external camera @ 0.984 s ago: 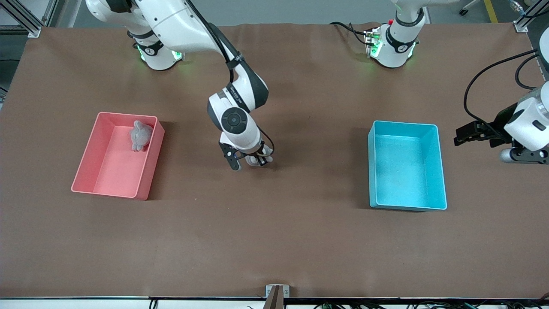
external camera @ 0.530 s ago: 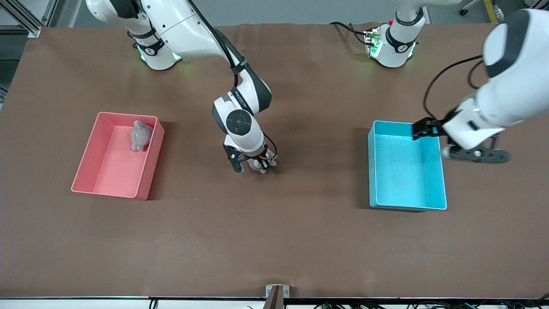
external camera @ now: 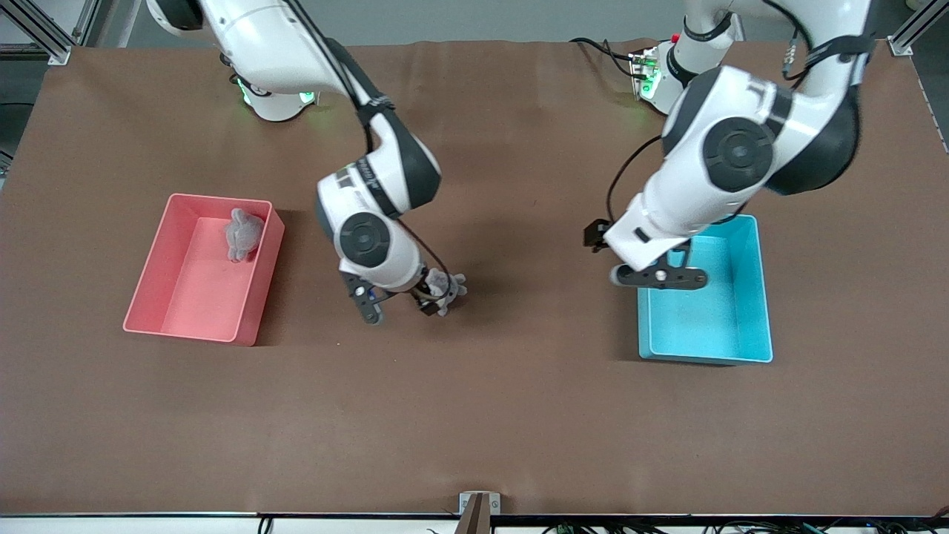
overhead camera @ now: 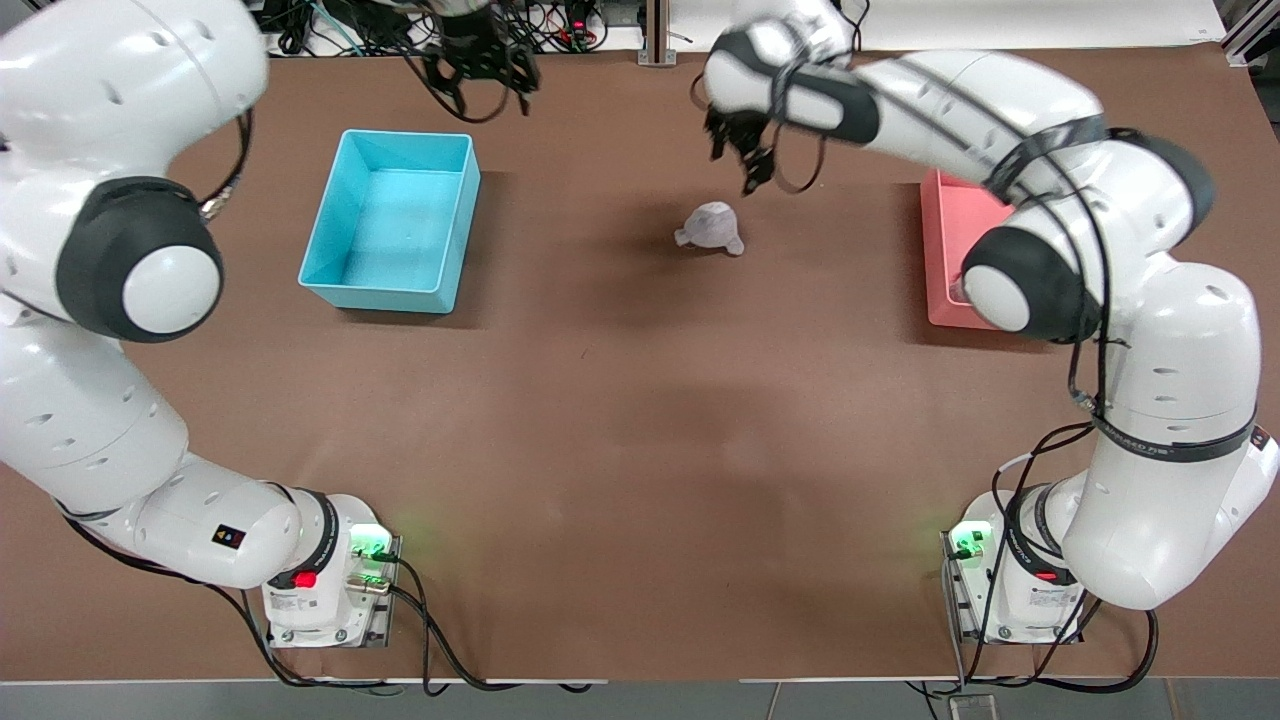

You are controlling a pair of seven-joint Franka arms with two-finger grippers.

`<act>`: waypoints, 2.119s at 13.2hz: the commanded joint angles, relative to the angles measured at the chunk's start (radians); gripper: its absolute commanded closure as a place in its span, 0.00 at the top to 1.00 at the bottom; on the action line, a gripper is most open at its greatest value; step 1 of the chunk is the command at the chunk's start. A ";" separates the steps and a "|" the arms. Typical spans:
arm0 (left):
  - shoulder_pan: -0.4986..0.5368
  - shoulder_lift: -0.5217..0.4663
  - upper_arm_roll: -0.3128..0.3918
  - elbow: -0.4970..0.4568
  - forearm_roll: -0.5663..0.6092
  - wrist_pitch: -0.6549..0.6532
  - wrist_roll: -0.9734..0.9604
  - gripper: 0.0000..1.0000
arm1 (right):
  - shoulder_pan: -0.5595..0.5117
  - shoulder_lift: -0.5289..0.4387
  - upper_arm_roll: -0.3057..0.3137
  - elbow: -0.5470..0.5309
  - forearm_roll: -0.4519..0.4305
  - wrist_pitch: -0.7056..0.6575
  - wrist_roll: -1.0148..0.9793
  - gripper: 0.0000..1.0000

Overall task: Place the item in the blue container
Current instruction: 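Set the plush on the table with the right gripper while the left gripper approaches, then grasp the Totoro with the left gripper while the right gripper grasps the bunny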

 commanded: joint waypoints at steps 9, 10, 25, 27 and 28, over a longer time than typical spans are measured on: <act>-0.239 0.241 0.009 0.024 -0.201 0.500 -0.324 1.00 | -0.406 -0.326 0.015 -0.391 -0.071 -0.114 -0.877 1.00; -0.261 0.261 0.009 0.024 -0.203 0.527 -0.324 1.00 | -0.435 -0.352 0.015 -0.461 -0.072 -0.072 -0.951 1.00; -0.387 0.499 0.010 0.076 -0.197 0.892 -0.321 0.98 | -0.601 -0.331 0.016 -0.890 -0.072 0.263 -1.304 1.00; -0.396 0.516 0.012 0.076 -0.192 0.892 -0.319 0.98 | -0.606 -0.317 0.016 -0.890 -0.072 0.259 -1.318 1.00; -0.393 0.527 0.014 0.076 -0.190 0.896 -0.313 0.98 | -0.606 -0.315 0.016 -0.890 -0.072 0.259 -1.318 1.00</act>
